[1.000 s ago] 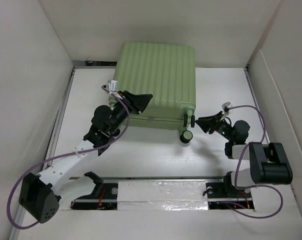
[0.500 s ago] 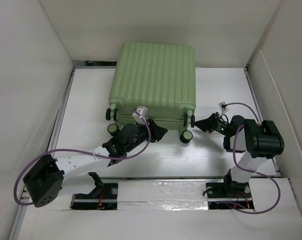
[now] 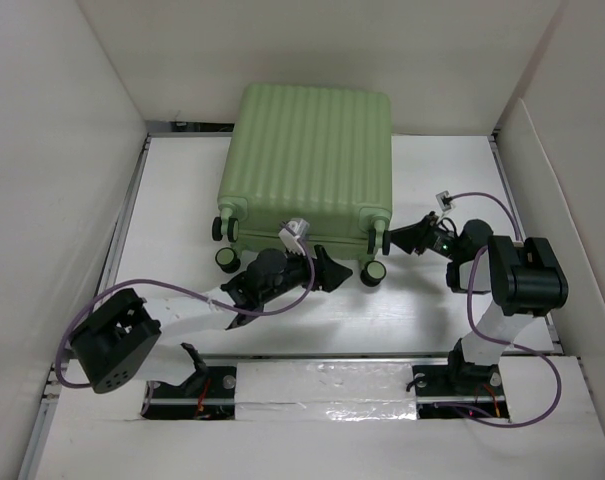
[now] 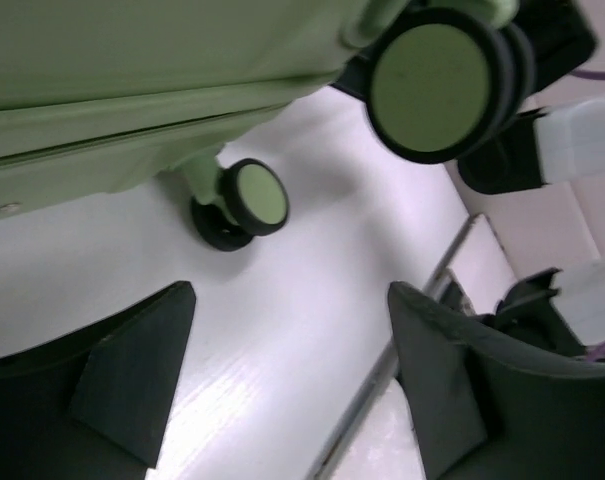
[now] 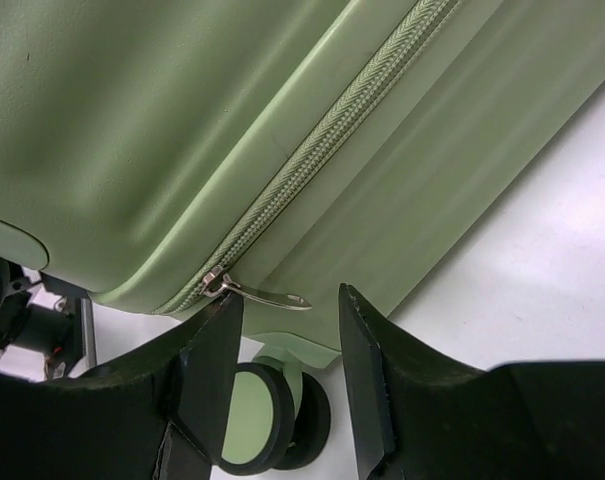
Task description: Pack the luggage
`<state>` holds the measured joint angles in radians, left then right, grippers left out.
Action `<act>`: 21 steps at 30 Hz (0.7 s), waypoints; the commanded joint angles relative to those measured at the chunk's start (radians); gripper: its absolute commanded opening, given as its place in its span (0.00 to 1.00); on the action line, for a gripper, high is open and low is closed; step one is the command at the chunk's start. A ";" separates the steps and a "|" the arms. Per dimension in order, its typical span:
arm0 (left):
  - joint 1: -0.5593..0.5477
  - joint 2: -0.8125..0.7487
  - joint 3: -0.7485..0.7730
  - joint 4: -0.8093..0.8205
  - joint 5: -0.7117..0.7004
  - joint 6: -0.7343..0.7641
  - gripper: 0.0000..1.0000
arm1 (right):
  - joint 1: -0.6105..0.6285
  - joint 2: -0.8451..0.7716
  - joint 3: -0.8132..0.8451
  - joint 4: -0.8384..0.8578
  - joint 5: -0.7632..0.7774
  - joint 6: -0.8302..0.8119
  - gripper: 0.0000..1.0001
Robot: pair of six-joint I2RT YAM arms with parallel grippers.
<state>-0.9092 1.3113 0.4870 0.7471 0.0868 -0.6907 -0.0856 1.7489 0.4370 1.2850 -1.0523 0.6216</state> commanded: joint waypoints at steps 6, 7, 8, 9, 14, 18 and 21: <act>-0.011 -0.058 0.070 0.066 0.089 -0.007 0.86 | 0.030 -0.019 0.025 0.525 -0.051 0.009 0.44; -0.011 -0.046 0.077 0.067 0.099 -0.010 0.86 | 0.030 -0.020 0.023 0.525 -0.054 0.009 0.43; -0.011 -0.043 0.091 0.081 0.106 -0.013 0.86 | 0.040 -0.025 0.019 0.525 -0.055 0.009 0.39; -0.011 -0.037 0.097 0.087 0.119 -0.016 0.86 | 0.040 -0.028 0.016 0.525 -0.057 0.009 0.36; -0.011 0.003 0.185 0.075 0.151 -0.018 0.87 | 0.040 -0.035 -0.004 0.525 -0.051 -0.006 0.22; -0.011 0.035 0.228 0.070 0.169 -0.017 0.87 | 0.040 -0.034 -0.018 0.525 -0.041 -0.020 0.09; -0.020 0.057 0.255 0.064 0.175 -0.012 0.87 | 0.040 -0.048 -0.038 0.525 -0.032 -0.026 0.00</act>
<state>-0.9184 1.3605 0.6899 0.7704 0.2306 -0.7086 -0.0711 1.7226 0.4217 1.3170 -1.0882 0.6212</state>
